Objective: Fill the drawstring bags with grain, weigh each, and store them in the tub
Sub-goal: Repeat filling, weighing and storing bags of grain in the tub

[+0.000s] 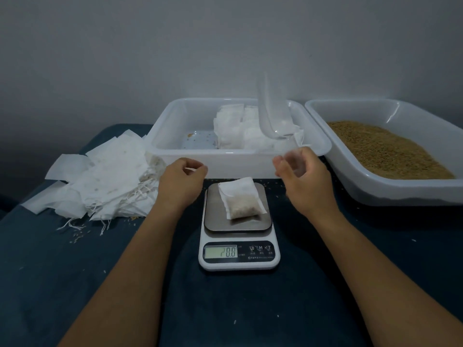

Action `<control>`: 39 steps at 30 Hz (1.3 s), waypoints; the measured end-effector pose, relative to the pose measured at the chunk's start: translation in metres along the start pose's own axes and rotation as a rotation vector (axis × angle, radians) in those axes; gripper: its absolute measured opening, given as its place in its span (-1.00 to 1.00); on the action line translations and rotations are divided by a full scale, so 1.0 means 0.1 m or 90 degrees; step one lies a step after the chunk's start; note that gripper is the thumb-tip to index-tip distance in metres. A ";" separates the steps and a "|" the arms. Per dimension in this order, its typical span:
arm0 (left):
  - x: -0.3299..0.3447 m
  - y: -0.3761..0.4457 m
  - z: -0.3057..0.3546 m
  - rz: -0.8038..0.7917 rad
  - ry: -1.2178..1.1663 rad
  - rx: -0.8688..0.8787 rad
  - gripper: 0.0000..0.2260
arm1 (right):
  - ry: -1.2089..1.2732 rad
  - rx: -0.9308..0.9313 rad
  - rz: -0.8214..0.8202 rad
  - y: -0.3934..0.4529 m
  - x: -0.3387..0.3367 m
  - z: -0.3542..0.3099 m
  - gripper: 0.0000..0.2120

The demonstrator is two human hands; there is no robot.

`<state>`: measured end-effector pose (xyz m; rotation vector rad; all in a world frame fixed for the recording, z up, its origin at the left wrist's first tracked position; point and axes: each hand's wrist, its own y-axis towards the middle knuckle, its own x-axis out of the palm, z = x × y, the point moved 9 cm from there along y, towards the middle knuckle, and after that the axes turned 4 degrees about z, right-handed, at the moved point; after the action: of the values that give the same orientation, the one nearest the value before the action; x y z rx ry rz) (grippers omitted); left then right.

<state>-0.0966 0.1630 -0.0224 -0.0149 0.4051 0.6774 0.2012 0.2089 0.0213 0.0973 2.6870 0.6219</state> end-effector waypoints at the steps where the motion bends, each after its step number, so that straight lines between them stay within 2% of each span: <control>1: -0.02 0.02 -0.05 0.013 -0.009 -0.021 -0.98 | 0.008 0.004 0.008 0.01 -0.02 0.02 -0.81; 6: -0.04 0.07 -0.15 0.025 0.001 -0.053 -0.97 | -0.002 0.013 0.018 0.05 -0.04 0.10 -0.84; 14: -0.02 0.06 -0.09 0.004 0.042 -0.026 -0.93 | -0.016 0.003 0.013 0.05 -0.02 0.10 -0.87; 24: 0.05 0.00 0.02 -0.043 0.097 0.023 -0.77 | -0.027 -0.011 0.014 0.04 -0.07 0.03 -0.71; 28: 0.12 -0.06 0.09 -0.094 0.126 0.052 -0.66 | -0.078 -0.054 0.078 0.12 -0.29 -0.14 -0.65; 32: 0.16 -0.10 0.13 -0.132 0.164 0.058 -0.59 | -0.184 -0.089 0.174 0.38 -0.75 -0.35 -0.58; 34: 0.18 -0.12 0.12 -0.157 0.174 0.051 -0.60 | -0.274 -0.075 0.185 0.58 -0.99 -0.35 -0.56; 39: 0.19 -0.14 0.12 -0.172 0.217 0.072 -0.61 | -0.535 0.060 0.047 1.05 -1.41 0.18 -0.56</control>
<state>-0.0705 0.1649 -0.0199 -0.0777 0.7535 0.3824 0.3363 0.2895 0.1009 0.3901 1.8969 0.3556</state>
